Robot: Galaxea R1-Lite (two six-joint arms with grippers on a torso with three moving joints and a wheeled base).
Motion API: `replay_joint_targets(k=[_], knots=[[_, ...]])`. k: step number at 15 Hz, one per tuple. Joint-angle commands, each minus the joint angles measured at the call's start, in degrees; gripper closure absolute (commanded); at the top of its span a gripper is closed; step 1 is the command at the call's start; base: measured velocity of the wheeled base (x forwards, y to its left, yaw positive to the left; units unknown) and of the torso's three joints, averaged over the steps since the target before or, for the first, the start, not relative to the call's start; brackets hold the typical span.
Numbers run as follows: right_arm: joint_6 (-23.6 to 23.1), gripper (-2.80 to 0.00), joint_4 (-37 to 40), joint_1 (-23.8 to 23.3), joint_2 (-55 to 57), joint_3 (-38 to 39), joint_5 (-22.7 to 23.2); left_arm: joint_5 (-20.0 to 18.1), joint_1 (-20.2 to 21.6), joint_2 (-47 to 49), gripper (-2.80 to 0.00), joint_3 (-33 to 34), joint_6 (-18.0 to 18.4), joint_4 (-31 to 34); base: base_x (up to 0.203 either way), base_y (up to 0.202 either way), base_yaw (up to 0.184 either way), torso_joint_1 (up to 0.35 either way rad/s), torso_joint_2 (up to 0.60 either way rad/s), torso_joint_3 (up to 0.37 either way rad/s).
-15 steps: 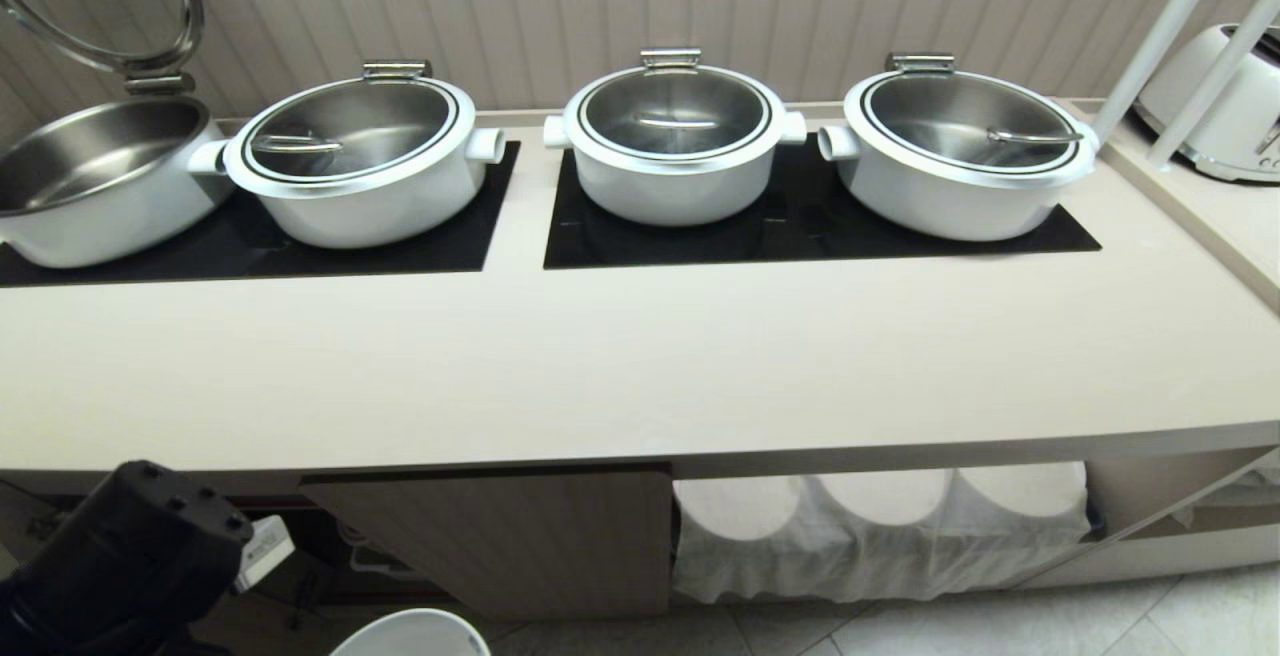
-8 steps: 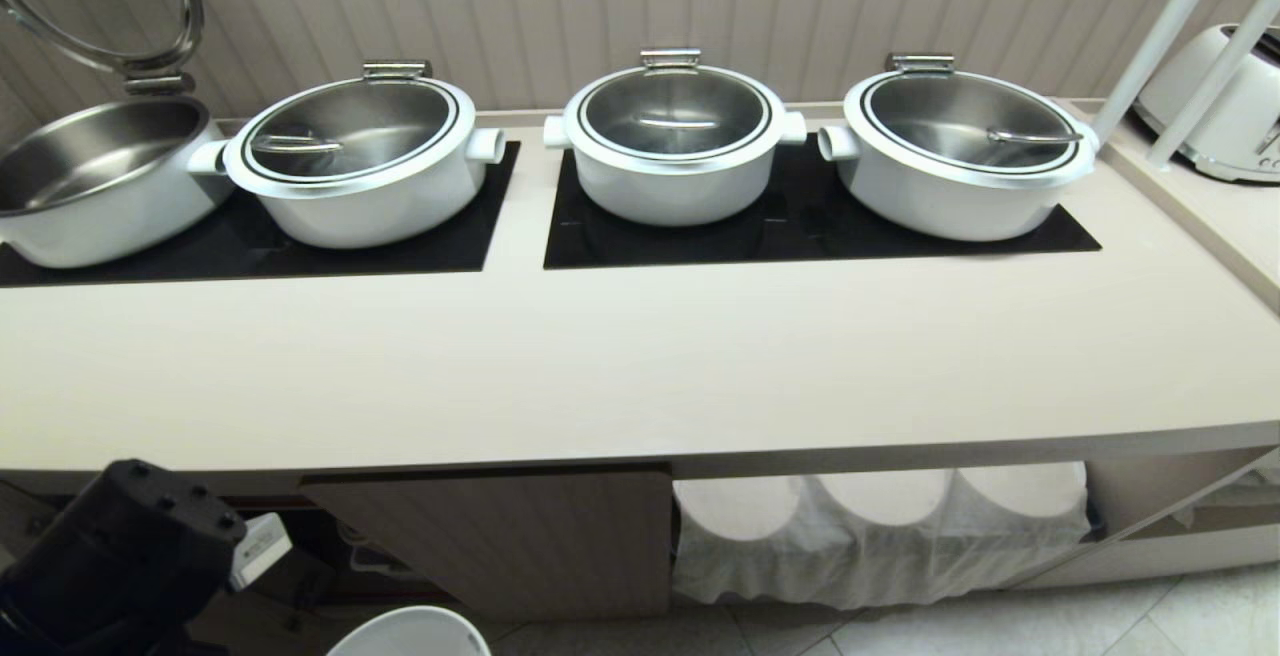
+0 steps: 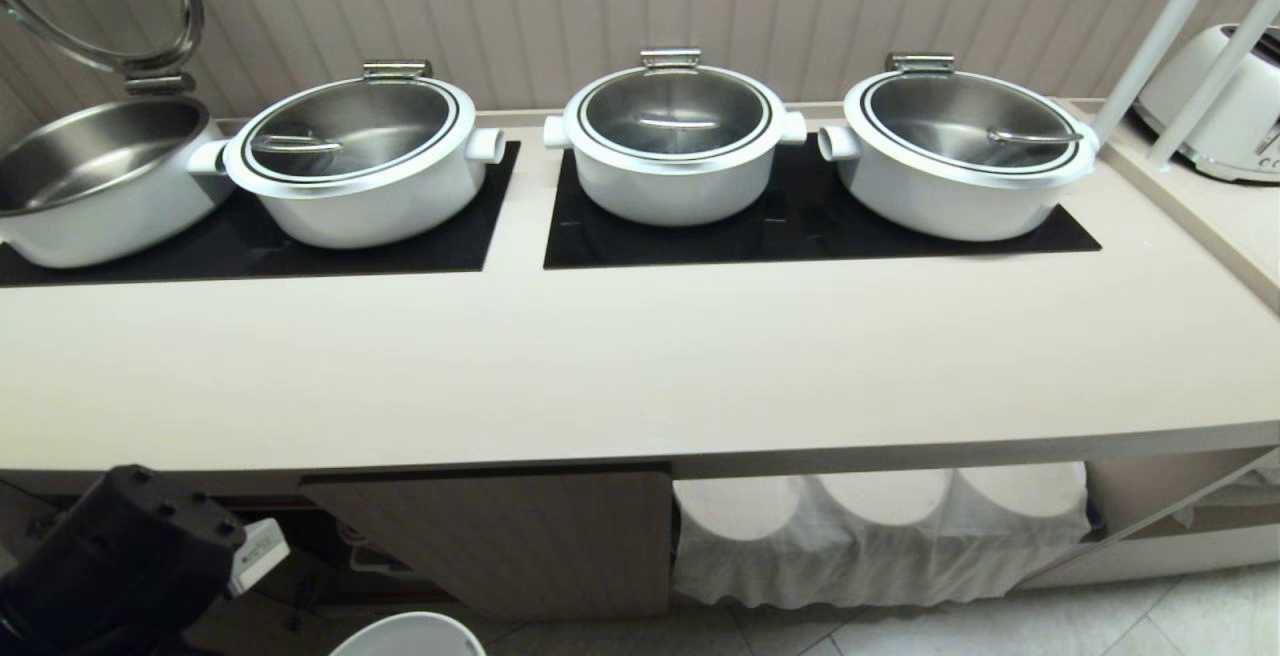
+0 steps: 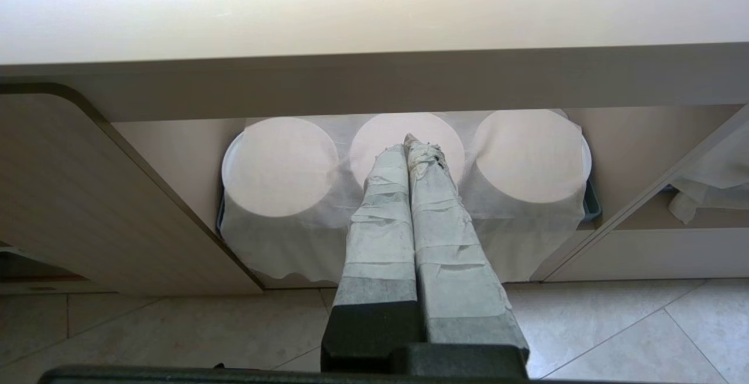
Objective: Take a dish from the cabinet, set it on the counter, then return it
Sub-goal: Put it back into the cabinet
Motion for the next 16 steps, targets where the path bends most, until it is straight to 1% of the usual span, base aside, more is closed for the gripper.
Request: replay_joint_targets(k=[1, 16], knots=[[0.0, 0.00, 0.0, 0.0, 0.1, 0.0, 0.0, -0.1, -0.1, -0.5, 0.00, 0.1, -0.4, 0.5, 0.000, 0.000, 0.000, 0.000, 0.00, 0.000], [0.0, 0.00, 0.0, 0.1, 0.1, 0.0, 0.0, 0.0, 0.3, -1.3, 0.00, 0.1, -0.5, 0.6, 0.000, 0.000, 0.000, 0.000, 0.00, 0.000]])
